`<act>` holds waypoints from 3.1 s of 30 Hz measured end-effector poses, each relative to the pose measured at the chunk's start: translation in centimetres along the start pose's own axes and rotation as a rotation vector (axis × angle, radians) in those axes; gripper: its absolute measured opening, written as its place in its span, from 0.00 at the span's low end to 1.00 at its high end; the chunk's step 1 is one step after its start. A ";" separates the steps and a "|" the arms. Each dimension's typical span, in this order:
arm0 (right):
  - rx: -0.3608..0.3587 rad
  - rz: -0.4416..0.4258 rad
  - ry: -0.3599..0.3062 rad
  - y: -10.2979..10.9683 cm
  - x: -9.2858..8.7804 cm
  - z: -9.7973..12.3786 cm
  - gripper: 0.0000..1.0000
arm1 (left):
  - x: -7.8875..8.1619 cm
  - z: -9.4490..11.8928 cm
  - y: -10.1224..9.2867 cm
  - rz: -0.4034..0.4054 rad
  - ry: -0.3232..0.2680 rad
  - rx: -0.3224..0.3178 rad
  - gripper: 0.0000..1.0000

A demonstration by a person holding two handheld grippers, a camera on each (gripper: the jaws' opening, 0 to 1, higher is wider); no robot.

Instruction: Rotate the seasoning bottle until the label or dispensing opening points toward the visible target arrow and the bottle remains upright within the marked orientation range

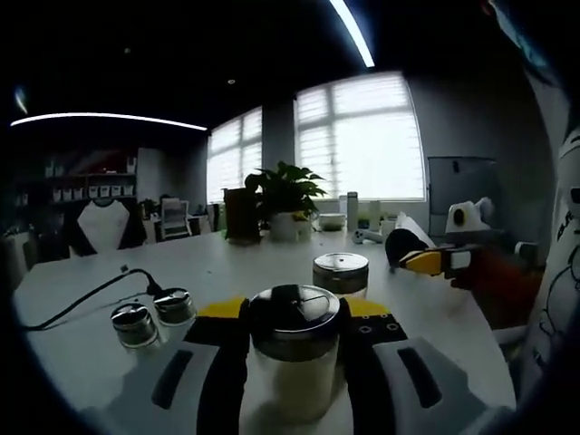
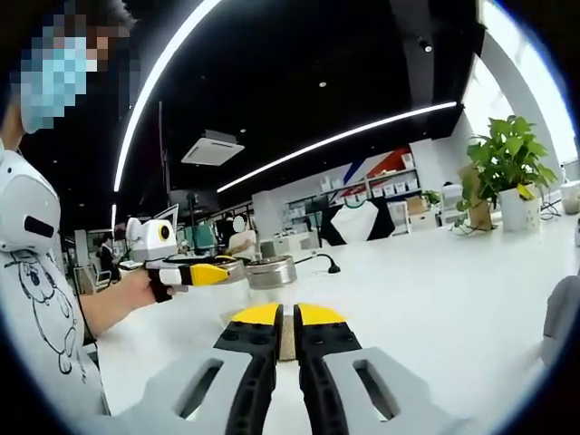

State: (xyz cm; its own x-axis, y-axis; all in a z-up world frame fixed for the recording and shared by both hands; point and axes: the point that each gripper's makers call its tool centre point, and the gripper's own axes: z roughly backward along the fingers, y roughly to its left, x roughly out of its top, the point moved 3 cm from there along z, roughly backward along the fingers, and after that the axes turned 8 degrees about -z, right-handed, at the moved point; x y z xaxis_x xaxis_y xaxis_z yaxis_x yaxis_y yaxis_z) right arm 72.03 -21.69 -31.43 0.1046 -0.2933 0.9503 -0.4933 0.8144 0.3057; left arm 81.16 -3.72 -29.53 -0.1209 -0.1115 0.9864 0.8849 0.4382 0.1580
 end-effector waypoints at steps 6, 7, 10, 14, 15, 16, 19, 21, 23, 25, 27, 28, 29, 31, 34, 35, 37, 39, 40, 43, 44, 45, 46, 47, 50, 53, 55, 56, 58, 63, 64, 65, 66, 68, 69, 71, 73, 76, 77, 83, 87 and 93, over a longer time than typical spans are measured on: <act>-0.010 -0.010 -0.007 -0.3 -0.1 0.2 0.02 | 0.0 0.1 -0.2 0.061 -0.027 -0.002 0.42; -0.012 -0.011 -0.005 -0.4 -0.2 0.3 0.02 | 0.1 0.1 -0.3 0.070 -0.032 -0.007 0.43; -0.013 -0.013 -0.002 -0.6 -0.3 0.3 0.02 | 0.1 0.2 -0.2 0.093 -0.043 -0.014 0.44; -0.011 -0.017 -0.006 -0.7 -0.3 0.3 0.02 | 0.2 0.5 0.0 0.110 -0.056 -0.003 0.44; -0.012 -0.019 -0.006 -0.8 -0.3 0.3 0.02 | 0.1 0.5 0.0 0.109 -0.049 -0.002 0.44; -0.010 -0.022 -0.006 -0.9 -0.4 0.2 0.02 | 0.0 0.5 0.0 0.102 -0.041 -0.002 0.44; -0.006 -0.024 0.000 -1.1 -0.5 -0.1 0.02 | 0.1 0.5 -0.1 0.091 -0.038 -0.002 0.43; -0.005 -0.022 0.002 -1.1 -0.6 -0.2 0.02 | 0.1 0.4 -0.1 0.087 -0.036 -0.008 0.41; -0.001 -0.025 0.002 -1.1 -0.5 -0.3 0.02 | 0.0 0.4 0.1 0.090 -0.034 -0.018 0.41; 0.001 -0.027 0.002 -1.2 -0.6 -0.4 0.02 | 0.0 0.5 0.1 0.090 -0.034 -0.030 0.41; -0.001 -0.029 0.004 -1.2 -0.6 -0.4 0.02 | 0.0 0.5 0.1 0.082 -0.034 -0.041 0.40; -0.003 -0.029 0.006 -1.3 -0.6 -0.4 0.02 | -0.1 0.5 0.1 0.079 -0.035 -0.047 0.40; -0.004 -0.030 0.007 -1.3 -0.7 -0.4 0.02 | -0.1 0.5 0.2 0.075 -0.038 -0.059 0.40; -0.009 -0.030 0.005 -1.4 -0.6 -0.3 0.02 | -0.1 0.5 0.2 0.078 -0.045 -0.079 0.40; -0.012 -0.031 0.001 -1.5 -0.4 -0.3 0.02 | -0.1 0.4 0.2 0.078 -0.061 -0.130 0.40; -0.013 -0.031 0.000 -1.5 -0.4 -0.2 0.02 | -0.1 0.4 0.3 0.088 -0.061 -0.156 0.40; -0.017 -0.025 0.000 -1.6 -0.3 -0.2 0.02 | -0.1 0.5 0.2 0.067 -0.050 -0.247 0.40; -0.018 -0.028 -0.002 -1.6 -0.2 -0.2 0.02 | -0.1 0.4 0.5 0.072 -0.070 -0.322 0.40; -0.019 -0.029 -0.004 -1.7 -0.2 -0.2 0.02 | -0.1 0.5 0.6 0.068 -0.075 -0.349 0.40; -0.021 -0.032 -0.011 -1.7 -0.1 -0.2 0.02 | -0.2 0.6 0.6 0.050 -0.082 -0.433 0.40; -0.020 -0.032 -0.012 -1.7 -0.1 -0.3 0.02 | -0.2 0.6 0.6 0.063 -0.074 -0.454 0.40; -0.016 -0.030 -0.011 -1.5 -0.1 -0.3 0.02 | -0.1 0.4 0.9 0.057 -0.072 -0.461 0.40; -0.015 -0.029 -0.011 -1.5 -0.1 -0.3 0.02 | -0.1 0.5 0.9 0.057 -0.069 -0.471 0.40; -0.013 -0.025 -0.006 -1.4 -0.1 -0.4 0.02 | -0.1 0.4 1.0 0.058 -0.066 -0.473 0.40; -0.010 -0.020 -0.003 -1.2 -0.2 -0.3 0.02 | -0.1 0.4 0.9 0.052 -0.059 -0.464 0.40; -0.013 -0.024 -0.009 -1.3 -0.1 -0.2 0.02 | 0.0 0.6 1.0 0.059 -0.051 -0.409 0.41; -0.015 -0.027 -0.010 -1.4 -0.2 -0.1 0.02 | 0.3 0.9 1.2 0.072 -0.070 -0.347 0.42; -0.016 -0.027 -0.010 -1.4 -0.2 -0.1 0.02 | 0.6 1.2 1.3 0.065 -0.082 -0.312 0.42; -0.017 -0.030 -0.011 -1.4 -0.3 -0.1 0.02 | 1.5 1.8 1.2 0.036 -0.120 -0.256 0.42; -0.019 -0.036 -0.005 -1.5 -0.6 -0.3 0.02 | 2.1 2.2 1.2 0.027 -0.112 -0.130 0.42; -0.017 -0.037 -0.006 -1.5 -0.7 -0.3 0.02 | 2.2 2.2 1.1 0.034 -0.110 -0.106 0.43; -0.016 -0.038 -0.008 -1.5 -0.7 -0.3 0.02 | 2.4 2.3 0.9 0.038 -0.120 -0.099 0.43; -0.016 -0.039 -0.008 -1.5 -0.7 -0.3 0.02 | 2.9 2.4 0.9 0.070 -0.159 -0.071 0.44; -0.016 -0.042 -0.007 -1.4 -0.8 -0.3 0.02 | 2.9 2.5 0.7 0.118 -0.166 -0.050 0.44; -0.016 -0.042 -0.004 -1.5 -0.8 -0.3 0.02 | 2.7 2.5 0.7 0.112 -0.160 -0.036 0.45; -0.016 -0.041 -0.002 -1.4 -0.8 -0.3 0.02 | 2.1 2.4 0.8 0.093 -0.125 0.001 0.46; -0.014 -0.040 -0.005 -1.4 -0.7 -0.2 0.02 | 1.4 2.2 0.2 0.108 -0.087 -0.029 0.48; -0.010 -0.041 -0.012 -1.2 -0.5 -0.2 0.02 | 1.2 2.2 0.0 0.147 -0.106 -0.027 0.47; -0.010 -0.041 -0.013 -1.2 -0.6 -0.2 0.02 | 1.2 2.1 0.1 0.146 -0.107 -0.014 0.47; -0.010 -0.042 -0.002 -1.1 -0.9 -0.2 0.02 | 1.1 1.7 0.3 0.097 -0.093 0.065 0.48; -0.013 -0.046 -0.004 -1.2 -0.9 -0.1 0.02 | 0.6 1.5 0.2 0.073 -0.067 0.105 0.50; -0.004 -0.040 -0.003 -1.0 -0.8 -0.3 0.02 | 0.8 1.3 0.6 0.036 -0.066 0.158 0.47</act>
State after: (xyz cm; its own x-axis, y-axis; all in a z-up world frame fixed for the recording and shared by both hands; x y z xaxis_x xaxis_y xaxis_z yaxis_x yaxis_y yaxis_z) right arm 72.67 -22.13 -32.45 0.1215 -0.3271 0.9371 -0.4853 0.8040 0.3436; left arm 80.97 -2.41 -28.60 -0.1242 -0.0362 0.9916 0.8082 0.5761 0.1223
